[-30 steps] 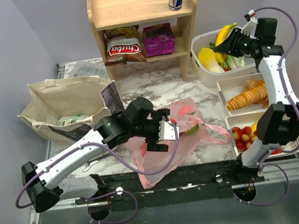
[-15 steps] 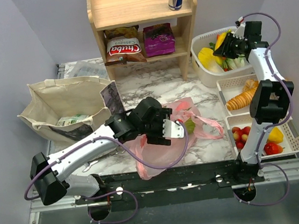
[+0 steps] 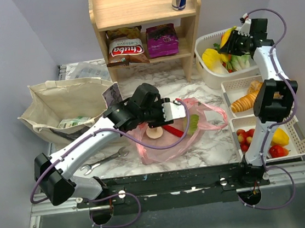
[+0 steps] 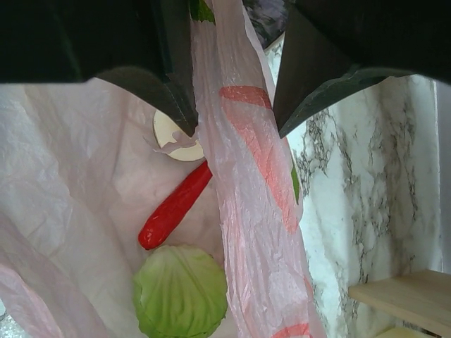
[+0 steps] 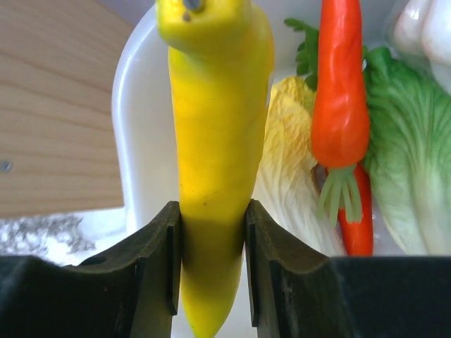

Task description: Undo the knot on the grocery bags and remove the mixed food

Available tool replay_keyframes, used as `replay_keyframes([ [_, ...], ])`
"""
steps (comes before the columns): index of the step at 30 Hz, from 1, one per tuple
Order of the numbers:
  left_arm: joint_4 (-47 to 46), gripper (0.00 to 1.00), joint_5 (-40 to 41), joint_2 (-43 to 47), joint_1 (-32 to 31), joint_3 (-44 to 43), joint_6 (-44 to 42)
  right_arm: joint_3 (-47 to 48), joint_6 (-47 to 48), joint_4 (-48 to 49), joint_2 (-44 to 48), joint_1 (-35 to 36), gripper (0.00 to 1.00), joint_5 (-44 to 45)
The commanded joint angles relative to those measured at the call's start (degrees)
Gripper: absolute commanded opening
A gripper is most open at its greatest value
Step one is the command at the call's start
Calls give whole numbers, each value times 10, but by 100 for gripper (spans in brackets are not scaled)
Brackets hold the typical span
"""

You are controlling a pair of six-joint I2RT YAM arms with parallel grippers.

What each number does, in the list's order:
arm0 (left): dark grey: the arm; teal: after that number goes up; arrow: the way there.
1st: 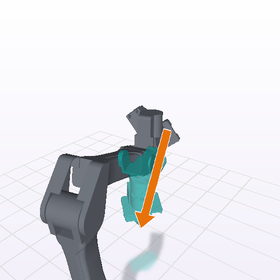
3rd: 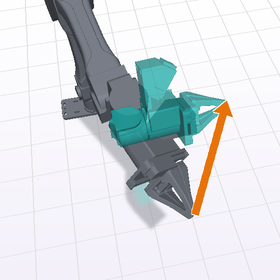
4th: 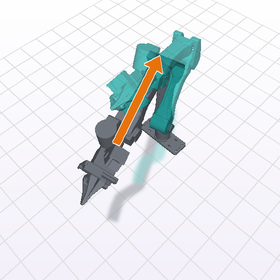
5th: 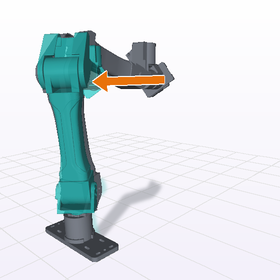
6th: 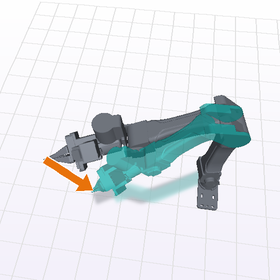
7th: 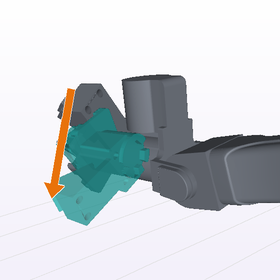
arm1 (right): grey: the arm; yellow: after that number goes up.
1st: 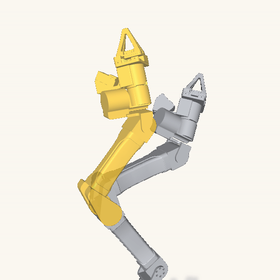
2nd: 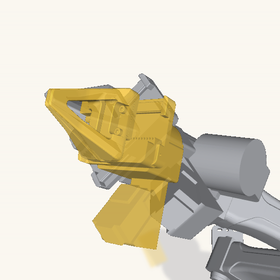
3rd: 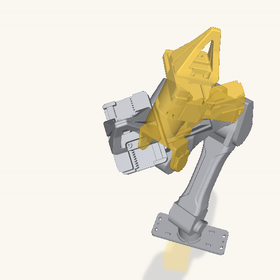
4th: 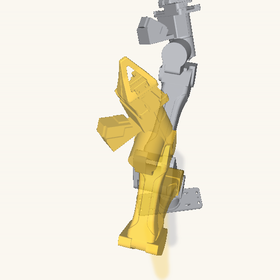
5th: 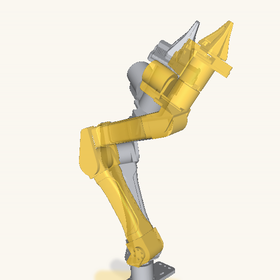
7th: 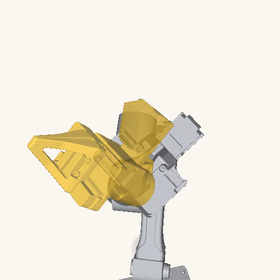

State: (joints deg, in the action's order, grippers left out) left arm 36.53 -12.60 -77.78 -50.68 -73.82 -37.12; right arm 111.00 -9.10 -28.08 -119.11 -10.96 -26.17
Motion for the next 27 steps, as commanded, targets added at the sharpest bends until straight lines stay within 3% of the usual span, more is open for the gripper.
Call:
replay_keyframes([
  [1, 15, 45, -18, -1, 0, -15, 10, -39, 42, -57, 114, -40, 1, -76],
  [5, 16, 44, -12, 10, 1, -6, 19, -91, 332, -334, 235, -87, 1, -111],
  [8, 5, 43, -22, 19, 0, 15, 32, -188, 606, -523, 357, -110, 1, -52],
  [13, 13, 39, -48, 13, 1, 13, 51, -416, 745, -533, 590, -111, 1, 128],
  [19, 27, 38, -56, 8, 0, 3, 33, -510, 672, -475, 620, -111, 2, 237],
  [21, 30, 38, -56, 7, 0, -2, 31, -530, 659, -443, 613, -111, 15, 271],
  [24, 32, 38, -55, 8, 1, -3, 31, -522, 667, -443, 603, -111, 78, 279],
  [25, 32, 37, -57, 10, 1, -3, 32, -509, 671, -457, 600, -111, 92, 266],
  [26, 31, 36, -61, 12, 1, -2, 36, -488, 676, -474, 596, -111, 100, 237],
  [27, 30, 34, -68, 13, 2, -2, 42, -459, 680, -494, 591, -111, 100, 206],
])
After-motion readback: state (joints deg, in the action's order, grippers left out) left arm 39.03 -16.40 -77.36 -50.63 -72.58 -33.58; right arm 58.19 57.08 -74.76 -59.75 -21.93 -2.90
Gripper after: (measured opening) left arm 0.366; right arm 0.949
